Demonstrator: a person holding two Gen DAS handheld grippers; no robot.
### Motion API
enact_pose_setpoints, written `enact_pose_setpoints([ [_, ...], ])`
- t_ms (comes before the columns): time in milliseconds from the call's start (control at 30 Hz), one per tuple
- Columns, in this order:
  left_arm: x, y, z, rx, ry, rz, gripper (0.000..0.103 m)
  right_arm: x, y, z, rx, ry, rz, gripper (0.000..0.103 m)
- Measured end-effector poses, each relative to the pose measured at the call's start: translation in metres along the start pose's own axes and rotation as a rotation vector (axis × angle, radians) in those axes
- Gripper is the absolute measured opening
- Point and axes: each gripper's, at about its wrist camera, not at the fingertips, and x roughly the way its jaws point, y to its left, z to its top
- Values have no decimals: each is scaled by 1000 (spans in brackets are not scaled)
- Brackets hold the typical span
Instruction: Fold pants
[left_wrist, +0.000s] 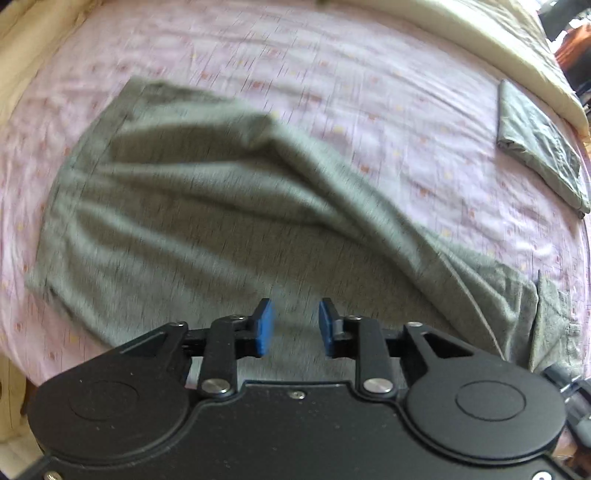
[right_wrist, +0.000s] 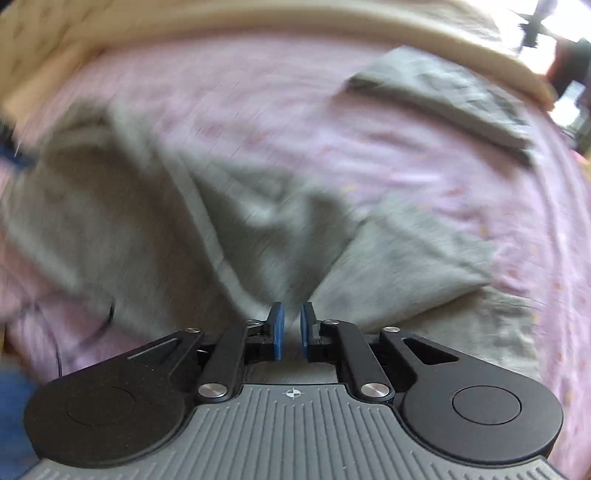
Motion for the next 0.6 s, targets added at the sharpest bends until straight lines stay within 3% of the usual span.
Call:
enact_pose_setpoints([
  [67, 2, -5, 8, 22, -11, 7, 39, -1, -15, 13, 142, -71, -71, 29],
  [167, 6, -11, 19, 21, -14, 6, 41, 19, -28, 32, 314, -82, -124, 29],
  [267, 7, -14, 27, 16, -17, 3, 42, 46, -25, 47, 372, -91, -198, 29],
  [500, 13, -10, 38, -2, -16, 13, 48, 107, -21, 59, 391, 94, -372, 29],
  [533, 14, -8, 40, -6, -13, 17, 48, 110, -17, 58, 377, 94, -380, 28],
  [600, 16, -5, 43, -16, -8, 25, 48, 107, -14, 57, 328, 82, -395, 8],
])
